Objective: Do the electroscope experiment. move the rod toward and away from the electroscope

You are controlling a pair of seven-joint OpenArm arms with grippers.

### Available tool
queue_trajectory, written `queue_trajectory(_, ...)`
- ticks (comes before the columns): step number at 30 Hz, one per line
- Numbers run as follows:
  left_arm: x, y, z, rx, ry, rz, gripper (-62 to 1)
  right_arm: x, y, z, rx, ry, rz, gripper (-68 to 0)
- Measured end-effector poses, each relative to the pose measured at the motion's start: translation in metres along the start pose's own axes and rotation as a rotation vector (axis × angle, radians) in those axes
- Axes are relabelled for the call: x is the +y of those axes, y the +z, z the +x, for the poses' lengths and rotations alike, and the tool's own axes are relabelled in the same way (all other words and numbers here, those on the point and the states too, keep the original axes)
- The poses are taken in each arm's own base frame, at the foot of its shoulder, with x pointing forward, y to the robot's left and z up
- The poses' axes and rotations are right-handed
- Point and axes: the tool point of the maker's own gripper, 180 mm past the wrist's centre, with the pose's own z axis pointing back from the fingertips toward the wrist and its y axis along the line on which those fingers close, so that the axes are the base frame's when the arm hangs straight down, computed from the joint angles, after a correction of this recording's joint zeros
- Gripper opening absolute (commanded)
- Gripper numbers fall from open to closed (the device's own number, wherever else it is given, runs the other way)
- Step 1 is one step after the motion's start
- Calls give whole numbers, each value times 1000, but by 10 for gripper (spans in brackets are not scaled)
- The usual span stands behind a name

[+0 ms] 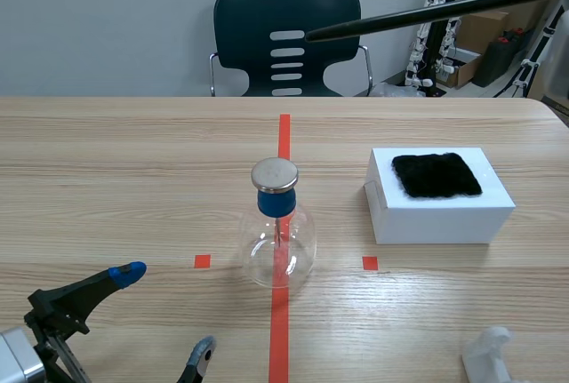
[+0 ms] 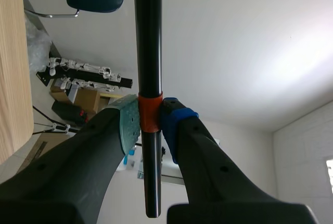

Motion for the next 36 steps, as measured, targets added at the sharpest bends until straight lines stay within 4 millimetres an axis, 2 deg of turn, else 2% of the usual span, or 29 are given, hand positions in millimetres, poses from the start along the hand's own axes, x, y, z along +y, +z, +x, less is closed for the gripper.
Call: queue_trajectory(36,0,0,0,0,0,0,14,0,0,-1,8,-23,-1,-658)
